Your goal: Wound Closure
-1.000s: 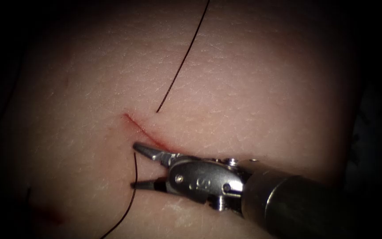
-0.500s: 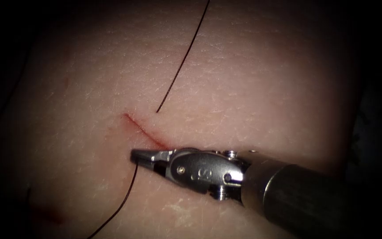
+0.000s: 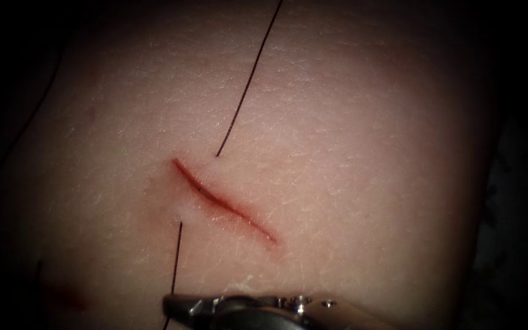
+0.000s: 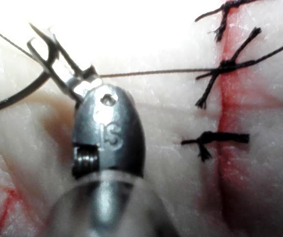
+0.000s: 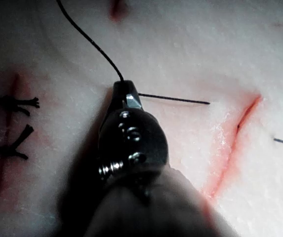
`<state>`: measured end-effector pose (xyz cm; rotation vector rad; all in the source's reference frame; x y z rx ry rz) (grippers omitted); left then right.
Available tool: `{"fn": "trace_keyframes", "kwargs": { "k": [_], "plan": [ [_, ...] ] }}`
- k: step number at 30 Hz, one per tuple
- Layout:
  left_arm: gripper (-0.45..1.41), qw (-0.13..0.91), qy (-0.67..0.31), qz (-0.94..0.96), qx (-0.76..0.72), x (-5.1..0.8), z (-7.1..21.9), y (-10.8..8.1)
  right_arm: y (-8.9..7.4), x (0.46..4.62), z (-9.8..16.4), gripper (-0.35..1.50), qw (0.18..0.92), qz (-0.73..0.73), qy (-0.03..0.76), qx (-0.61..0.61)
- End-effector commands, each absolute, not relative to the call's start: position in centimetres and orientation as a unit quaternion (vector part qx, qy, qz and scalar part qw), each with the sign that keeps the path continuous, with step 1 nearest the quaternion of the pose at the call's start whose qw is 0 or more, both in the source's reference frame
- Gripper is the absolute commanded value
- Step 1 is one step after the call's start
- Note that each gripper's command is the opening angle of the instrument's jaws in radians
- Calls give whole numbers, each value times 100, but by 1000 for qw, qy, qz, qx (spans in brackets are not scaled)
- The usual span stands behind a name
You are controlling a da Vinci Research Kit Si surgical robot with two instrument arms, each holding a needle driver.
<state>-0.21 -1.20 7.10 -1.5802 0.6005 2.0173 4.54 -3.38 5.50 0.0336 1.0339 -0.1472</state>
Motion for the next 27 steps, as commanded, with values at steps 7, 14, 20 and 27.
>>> {"fn": "trace_keyframes", "kwargs": {
  "k": [7,14,20,27],
  "plan": [
    [-45,249,206,745,-583,-44,730,-119,-412,481,531,-35,865,-92,490,45],
    [-45,248,202,746,-584,-56,738,-111,-415,482,516,-35,864,-90,493,51],
    [-45,247,194,747,-586,-70,747,-104,-393,479,512,111,856,-57,508,81],
    [-45,246,194,747,-587,-72,750,-103,-320,443,499,137,830,-14,555,56]
  ]
}}
